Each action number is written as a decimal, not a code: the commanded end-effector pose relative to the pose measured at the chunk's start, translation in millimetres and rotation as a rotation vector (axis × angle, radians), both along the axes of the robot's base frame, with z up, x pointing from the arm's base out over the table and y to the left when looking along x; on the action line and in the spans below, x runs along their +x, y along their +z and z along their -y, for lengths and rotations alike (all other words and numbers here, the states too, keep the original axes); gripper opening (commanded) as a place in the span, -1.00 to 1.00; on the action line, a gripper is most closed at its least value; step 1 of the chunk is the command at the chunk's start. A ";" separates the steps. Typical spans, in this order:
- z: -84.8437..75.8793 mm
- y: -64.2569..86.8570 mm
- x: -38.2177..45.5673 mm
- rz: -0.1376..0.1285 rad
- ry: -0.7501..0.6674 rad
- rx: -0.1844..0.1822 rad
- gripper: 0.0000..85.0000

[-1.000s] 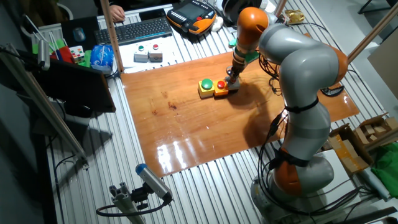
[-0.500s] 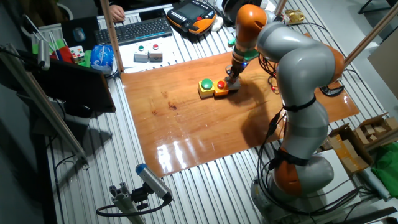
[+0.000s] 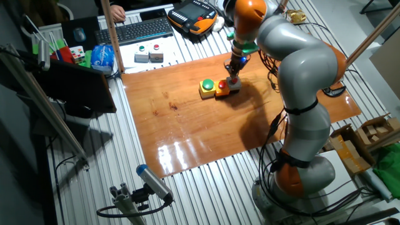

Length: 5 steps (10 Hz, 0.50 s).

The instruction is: Press three buttons from left to right in sequence

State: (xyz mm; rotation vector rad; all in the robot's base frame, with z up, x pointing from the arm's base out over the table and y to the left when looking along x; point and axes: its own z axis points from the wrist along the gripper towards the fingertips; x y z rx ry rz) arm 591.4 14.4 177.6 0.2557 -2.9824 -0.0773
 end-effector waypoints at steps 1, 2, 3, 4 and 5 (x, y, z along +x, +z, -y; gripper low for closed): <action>-6.8 4.6 -0.4 -0.001 -0.011 -0.007 -0.98; -13.6 7.0 -1.1 -0.001 -0.026 -0.011 -0.98; -19.8 4.9 -2.8 0.003 -0.035 -0.014 -0.98; -24.9 0.3 -4.3 0.010 -0.043 -0.020 -0.98; -29.2 -5.2 -5.9 0.021 -0.045 -0.026 -0.98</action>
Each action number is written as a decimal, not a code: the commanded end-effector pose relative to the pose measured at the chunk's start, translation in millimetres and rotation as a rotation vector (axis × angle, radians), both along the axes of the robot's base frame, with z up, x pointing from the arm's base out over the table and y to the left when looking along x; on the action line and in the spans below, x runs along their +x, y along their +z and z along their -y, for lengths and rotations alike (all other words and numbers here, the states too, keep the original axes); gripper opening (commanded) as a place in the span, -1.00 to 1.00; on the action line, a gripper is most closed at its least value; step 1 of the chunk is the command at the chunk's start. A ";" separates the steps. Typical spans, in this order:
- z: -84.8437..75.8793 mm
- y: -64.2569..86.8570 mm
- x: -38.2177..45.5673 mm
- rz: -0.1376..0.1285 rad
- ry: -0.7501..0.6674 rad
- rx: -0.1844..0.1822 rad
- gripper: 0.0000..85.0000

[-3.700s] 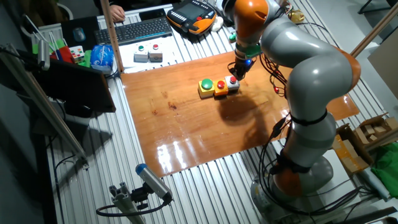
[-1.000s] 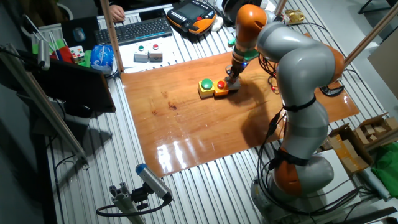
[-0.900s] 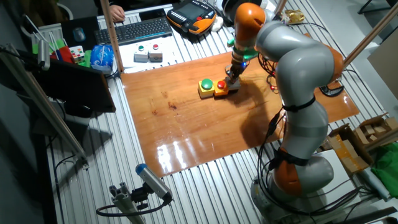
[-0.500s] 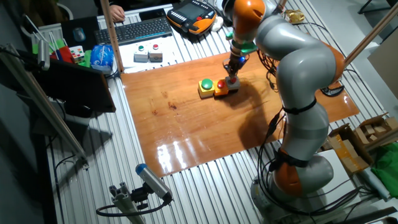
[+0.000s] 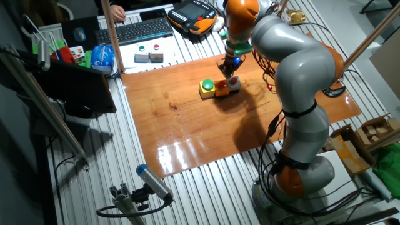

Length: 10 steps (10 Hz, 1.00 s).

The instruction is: Press three buttons from left to right in sequence

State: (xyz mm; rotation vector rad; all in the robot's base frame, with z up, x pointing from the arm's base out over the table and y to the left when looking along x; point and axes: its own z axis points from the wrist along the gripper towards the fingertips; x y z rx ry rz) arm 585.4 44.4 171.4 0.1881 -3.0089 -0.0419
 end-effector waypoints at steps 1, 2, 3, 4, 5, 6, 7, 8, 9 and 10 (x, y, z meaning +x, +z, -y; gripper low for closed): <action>-2.7 -4.7 0.1 0.003 -0.002 -0.001 -0.98; -4.0 -10.0 1.0 0.006 0.000 0.000 -0.98; -2.3 -15.3 2.2 0.006 0.004 0.011 -0.98; -1.7 -19.7 2.5 0.006 0.007 0.018 -0.98; -2.7 -24.2 2.5 0.010 0.007 0.021 -0.98; -4.5 -30.6 2.7 0.018 0.007 0.022 -0.98; -5.2 -35.4 2.2 0.024 0.007 0.025 -0.98; -5.3 -39.1 1.4 0.026 0.007 0.027 -0.98; -5.7 -42.3 1.3 0.026 0.007 0.028 -0.98; -5.9 -46.2 1.8 0.027 0.008 0.028 -0.98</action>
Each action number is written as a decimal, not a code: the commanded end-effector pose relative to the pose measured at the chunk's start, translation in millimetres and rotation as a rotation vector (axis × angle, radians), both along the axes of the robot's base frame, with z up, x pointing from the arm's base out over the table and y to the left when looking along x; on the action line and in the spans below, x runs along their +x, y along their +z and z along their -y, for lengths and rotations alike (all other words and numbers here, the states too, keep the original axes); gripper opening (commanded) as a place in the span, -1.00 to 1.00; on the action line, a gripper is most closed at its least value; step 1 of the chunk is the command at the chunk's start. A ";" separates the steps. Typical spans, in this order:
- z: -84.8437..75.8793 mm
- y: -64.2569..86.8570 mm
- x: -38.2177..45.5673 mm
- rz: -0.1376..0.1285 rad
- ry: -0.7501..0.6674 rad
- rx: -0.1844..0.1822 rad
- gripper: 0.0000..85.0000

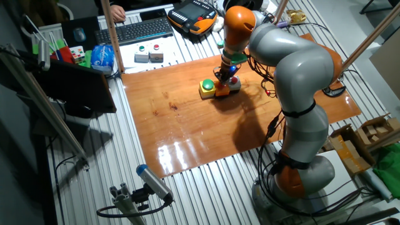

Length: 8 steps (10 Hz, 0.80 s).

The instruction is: Press three buttons from left to right in sequence

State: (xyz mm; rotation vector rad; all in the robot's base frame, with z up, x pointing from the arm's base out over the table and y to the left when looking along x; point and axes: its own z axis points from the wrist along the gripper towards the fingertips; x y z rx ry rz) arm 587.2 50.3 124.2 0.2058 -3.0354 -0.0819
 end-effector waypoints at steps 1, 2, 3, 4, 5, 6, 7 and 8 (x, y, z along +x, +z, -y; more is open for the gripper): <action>0.4 -4.3 0.9 0.001 0.004 0.001 -0.98; 1.4 -9.6 1.8 0.001 0.007 0.010 -0.98; 1.8 -13.0 1.9 0.003 0.010 0.012 -0.98; 1.1 -16.3 1.3 0.006 0.010 0.013 -0.98; 0.5 -18.6 0.9 0.009 0.010 0.013 -0.98; 0.6 -20.9 0.8 0.012 0.011 0.014 -0.98; 0.6 -23.2 1.2 0.015 0.013 0.014 -0.98; 0.8 -25.9 1.6 0.018 0.014 0.017 -0.98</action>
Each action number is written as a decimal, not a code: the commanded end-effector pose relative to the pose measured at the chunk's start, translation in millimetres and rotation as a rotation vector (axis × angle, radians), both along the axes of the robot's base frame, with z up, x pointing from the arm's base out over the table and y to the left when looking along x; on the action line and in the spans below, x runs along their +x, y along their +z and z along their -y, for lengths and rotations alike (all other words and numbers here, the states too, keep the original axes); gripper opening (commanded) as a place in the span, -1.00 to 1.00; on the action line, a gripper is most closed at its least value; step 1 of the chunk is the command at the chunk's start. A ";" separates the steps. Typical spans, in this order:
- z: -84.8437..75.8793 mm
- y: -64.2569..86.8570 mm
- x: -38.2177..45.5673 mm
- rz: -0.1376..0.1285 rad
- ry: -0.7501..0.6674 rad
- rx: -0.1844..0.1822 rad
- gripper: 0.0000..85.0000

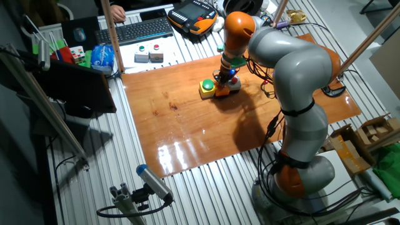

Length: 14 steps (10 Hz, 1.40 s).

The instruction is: Press three buttons from left to right in sequence

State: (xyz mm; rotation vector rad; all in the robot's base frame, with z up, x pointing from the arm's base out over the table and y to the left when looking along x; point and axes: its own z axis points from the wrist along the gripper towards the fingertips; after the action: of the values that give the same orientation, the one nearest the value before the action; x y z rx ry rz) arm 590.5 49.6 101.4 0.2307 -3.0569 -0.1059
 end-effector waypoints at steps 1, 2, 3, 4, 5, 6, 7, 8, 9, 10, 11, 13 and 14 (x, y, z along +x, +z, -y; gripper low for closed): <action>-0.2 -2.5 -1.7 -0.005 0.000 0.002 -0.98; -1.7 3.0 -2.1 -0.010 -0.009 0.002 -0.98; -3.4 12.8 -3.0 -0.020 -0.022 0.000 -0.98; -6.0 27.1 -3.9 -0.035 -0.039 -0.002 -0.98; -11.0 39.9 -4.7 -0.046 -0.066 -0.002 -0.98; -18.5 51.3 -6.1 -0.050 -0.098 -0.006 -0.98; -27.5 60.0 -6.9 -0.047 -0.133 -0.011 -0.98; -35.8 65.0 -8.1 -0.039 -0.172 -0.014 -0.98; -36.5 63.3 -8.4 -0.033 -0.203 0.007 -0.98; -36.0 60.5 -6.7 -0.025 -0.210 0.014 -0.98; -35.3 59.8 -6.3 -0.025 -0.214 0.009 -0.98; -34.5 62.2 -7.9 -0.028 -0.213 -0.001 -0.98; -33.1 62.9 -8.3 -0.029 -0.208 -0.002 -0.98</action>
State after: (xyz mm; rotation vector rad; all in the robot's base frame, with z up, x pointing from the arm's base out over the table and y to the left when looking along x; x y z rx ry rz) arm 582.0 82.6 164.5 -0.0877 -3.0425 -0.1166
